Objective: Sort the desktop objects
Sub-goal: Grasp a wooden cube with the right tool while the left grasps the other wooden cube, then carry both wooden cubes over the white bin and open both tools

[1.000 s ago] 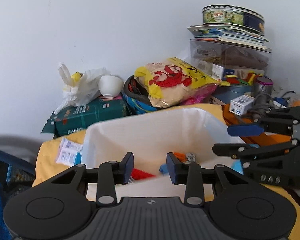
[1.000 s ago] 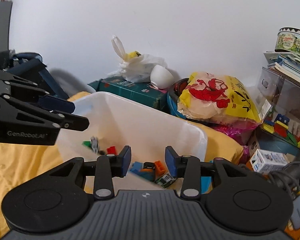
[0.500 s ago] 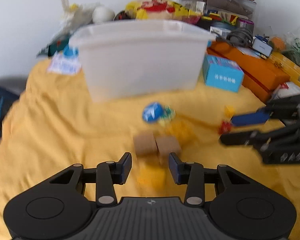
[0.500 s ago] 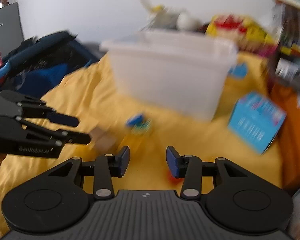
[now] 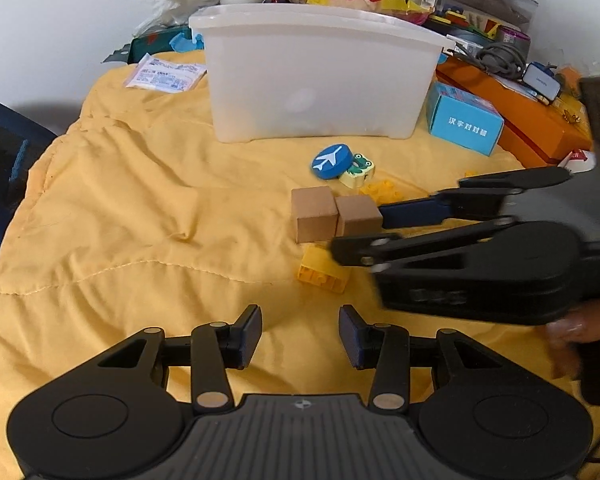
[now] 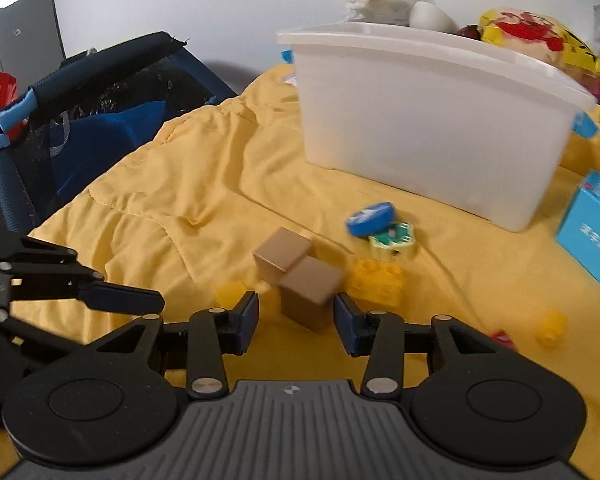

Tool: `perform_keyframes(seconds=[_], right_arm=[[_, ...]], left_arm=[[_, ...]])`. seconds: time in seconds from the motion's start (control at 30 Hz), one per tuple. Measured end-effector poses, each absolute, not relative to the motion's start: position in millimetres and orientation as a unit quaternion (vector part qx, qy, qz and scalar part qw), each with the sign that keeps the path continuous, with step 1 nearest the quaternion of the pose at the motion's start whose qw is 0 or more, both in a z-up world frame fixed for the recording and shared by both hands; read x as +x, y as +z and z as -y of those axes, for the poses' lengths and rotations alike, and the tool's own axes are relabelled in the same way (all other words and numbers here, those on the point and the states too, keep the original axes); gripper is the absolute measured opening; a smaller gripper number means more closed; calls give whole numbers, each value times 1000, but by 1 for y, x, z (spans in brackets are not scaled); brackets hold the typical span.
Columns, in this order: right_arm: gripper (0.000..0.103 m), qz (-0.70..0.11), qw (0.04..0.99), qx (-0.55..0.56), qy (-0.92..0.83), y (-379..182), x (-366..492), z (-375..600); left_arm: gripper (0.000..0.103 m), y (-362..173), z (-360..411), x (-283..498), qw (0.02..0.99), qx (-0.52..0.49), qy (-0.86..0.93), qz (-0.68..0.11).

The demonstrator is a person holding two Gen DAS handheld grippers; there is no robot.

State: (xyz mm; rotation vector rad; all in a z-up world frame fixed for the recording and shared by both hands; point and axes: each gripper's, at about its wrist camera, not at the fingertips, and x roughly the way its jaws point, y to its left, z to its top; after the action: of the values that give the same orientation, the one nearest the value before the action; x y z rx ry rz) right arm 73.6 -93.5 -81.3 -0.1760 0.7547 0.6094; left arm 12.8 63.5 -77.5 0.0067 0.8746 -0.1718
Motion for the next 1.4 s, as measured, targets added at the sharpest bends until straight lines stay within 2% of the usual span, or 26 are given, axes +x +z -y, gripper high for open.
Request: perform_keyframes(seconds=[0.07, 0.1, 0.17, 0.37, 0.5, 0.67, 0.7, 0.73, 0.77, 0.8, 0.83, 0.97, 1.07, 1.23, 1.4], right_arm=[[49, -351, 891, -91, 275, -84, 73, 87], [41, -349, 894, -95, 266, -86, 73, 86], [35, -355, 895, -99, 251, -88, 75, 88], [34, -372, 898, -85, 221, -86, 64, 124], [34, -379, 901, -92, 189, -83, 52, 146], [36, -368, 905, -98, 187, -84, 39, 147], [36, -369, 905, -97, 188, -85, 38, 147], [37, -369, 905, -96, 187, -86, 38, 146], [40, -368, 906, -94, 186, -87, 38, 145], [44, -369, 906, -92, 185, -87, 38, 145], [45, -369, 907, -89, 183, -87, 39, 145], [47, -374, 906, -82, 180, -91, 43, 144], [35, -386, 900, -78, 187, -97, 46, 144], [35, -389, 899, -68, 187, -86, 47, 151], [35, -349, 916, -70, 184, -53, 50, 158]], left_arm=[[47, -75, -65, 13, 904, 4, -84, -420], [47, -74, -66, 14, 904, 2, -85, -419], [48, -72, -67, 18, 906, -2, -87, -414], [48, -68, -58, 43, 910, -3, -101, -401], [59, -70, -46, 61, 915, 8, -84, -394], [59, -81, -41, 82, 911, -15, -83, -405], [56, -83, -42, 85, 909, -22, -85, -408], [49, -85, -41, 86, 909, -24, -84, -408], [45, -87, -41, 87, 909, -19, -78, -409], [36, -89, -41, 87, 907, -15, -75, -413], [35, -91, -42, 88, 906, -14, -75, -416], [34, -90, -45, 83, 907, -5, -92, -411], [34, -85, -46, 76, 908, -1, -103, -406], [34, -53, -46, 60, 921, 3, -119, -371], [34, -8, -45, 60, 940, -7, -129, -317]])
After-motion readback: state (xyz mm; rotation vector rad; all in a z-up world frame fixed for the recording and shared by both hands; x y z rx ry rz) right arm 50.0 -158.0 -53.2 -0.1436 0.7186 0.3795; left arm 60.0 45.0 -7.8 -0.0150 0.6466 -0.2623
